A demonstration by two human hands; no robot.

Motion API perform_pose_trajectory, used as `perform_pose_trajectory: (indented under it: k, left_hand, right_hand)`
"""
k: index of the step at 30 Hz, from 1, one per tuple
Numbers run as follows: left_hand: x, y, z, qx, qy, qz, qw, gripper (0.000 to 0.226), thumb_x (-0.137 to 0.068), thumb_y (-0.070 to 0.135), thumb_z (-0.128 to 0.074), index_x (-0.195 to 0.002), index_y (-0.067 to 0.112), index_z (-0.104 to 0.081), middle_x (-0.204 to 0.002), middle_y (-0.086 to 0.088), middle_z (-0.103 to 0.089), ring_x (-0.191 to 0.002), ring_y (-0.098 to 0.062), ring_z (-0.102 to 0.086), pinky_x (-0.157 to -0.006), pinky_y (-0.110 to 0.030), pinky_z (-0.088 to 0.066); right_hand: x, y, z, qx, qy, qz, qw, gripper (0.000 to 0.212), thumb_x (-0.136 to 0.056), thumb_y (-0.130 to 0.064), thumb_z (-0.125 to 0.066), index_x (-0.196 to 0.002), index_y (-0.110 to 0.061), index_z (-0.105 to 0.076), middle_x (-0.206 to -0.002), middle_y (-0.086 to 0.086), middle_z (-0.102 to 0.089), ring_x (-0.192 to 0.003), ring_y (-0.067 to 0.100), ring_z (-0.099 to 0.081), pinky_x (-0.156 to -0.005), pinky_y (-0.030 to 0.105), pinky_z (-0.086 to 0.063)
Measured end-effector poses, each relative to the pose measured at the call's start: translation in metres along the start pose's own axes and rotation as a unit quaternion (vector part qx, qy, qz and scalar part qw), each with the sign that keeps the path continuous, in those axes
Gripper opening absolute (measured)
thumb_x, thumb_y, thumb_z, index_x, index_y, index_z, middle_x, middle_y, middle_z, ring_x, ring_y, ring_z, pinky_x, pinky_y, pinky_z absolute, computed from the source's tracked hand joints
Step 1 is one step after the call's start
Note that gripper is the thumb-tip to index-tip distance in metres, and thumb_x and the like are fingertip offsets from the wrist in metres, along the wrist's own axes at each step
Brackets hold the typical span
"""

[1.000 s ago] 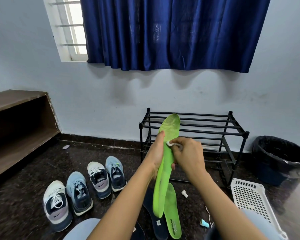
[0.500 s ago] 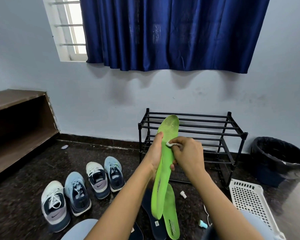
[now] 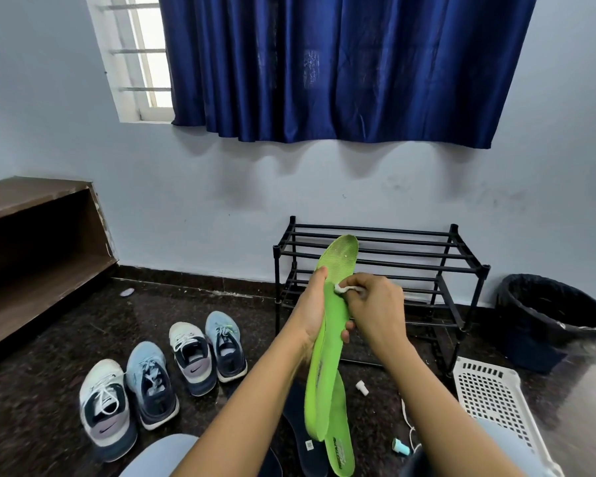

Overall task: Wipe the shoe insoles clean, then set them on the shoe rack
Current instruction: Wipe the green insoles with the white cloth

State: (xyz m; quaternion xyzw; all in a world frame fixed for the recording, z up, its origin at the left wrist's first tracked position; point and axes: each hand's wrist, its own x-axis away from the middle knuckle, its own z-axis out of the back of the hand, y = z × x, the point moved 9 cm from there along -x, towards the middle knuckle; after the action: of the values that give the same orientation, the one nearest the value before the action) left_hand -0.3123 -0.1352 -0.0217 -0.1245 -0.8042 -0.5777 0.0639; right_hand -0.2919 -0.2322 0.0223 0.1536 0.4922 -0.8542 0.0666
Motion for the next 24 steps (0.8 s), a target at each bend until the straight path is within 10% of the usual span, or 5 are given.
perform_pose_trajectory:
  k: [5,14,24]
  left_hand:
    - [0.008,-0.007,-0.012,0.035,-0.034,0.019,0.999,0.064,-0.098,0.059,-0.024,-0.092,0.007,-0.061,-0.066,-0.010,-0.052,-0.049,-0.019,-0.050,-0.044,-0.022,-0.036]
    - [0.003,-0.002,-0.007,0.043,-0.032,0.017,0.998,0.069,-0.097,0.061,-0.020,-0.092,0.006,-0.063,-0.068,-0.011,-0.051,-0.049,-0.018,-0.048,-0.044,-0.021,-0.035]
    - [0.005,-0.013,-0.004,0.059,-0.037,0.066,0.995,0.068,-0.094,0.061,-0.037,-0.112,0.000,-0.062,-0.099,-0.019,-0.064,-0.080,-0.031,-0.069,-0.066,-0.039,-0.058]
  right_hand:
    - [-0.017,0.001,0.022,0.033,0.086,0.007,0.996,0.016,-0.082,-0.009,-0.064,-0.083,-0.020,-0.075,-0.065,-0.004,-0.062,-0.050,0.001,-0.047,-0.048,0.010,-0.030]
    - [-0.008,0.001,0.011,0.047,0.030,0.027,0.998,0.013,-0.082,-0.009,-0.065,-0.080,-0.018,-0.074,-0.061,-0.004,-0.063,-0.035,0.002,-0.047,-0.040,0.009,-0.031]
    - [-0.020,0.011,0.027,-0.081,0.062,-0.004,0.995,0.003,-0.079,-0.018,-0.073,-0.080,-0.021,-0.074,-0.074,-0.005,-0.070,-0.064,0.016,-0.062,-0.051,0.012,-0.042]
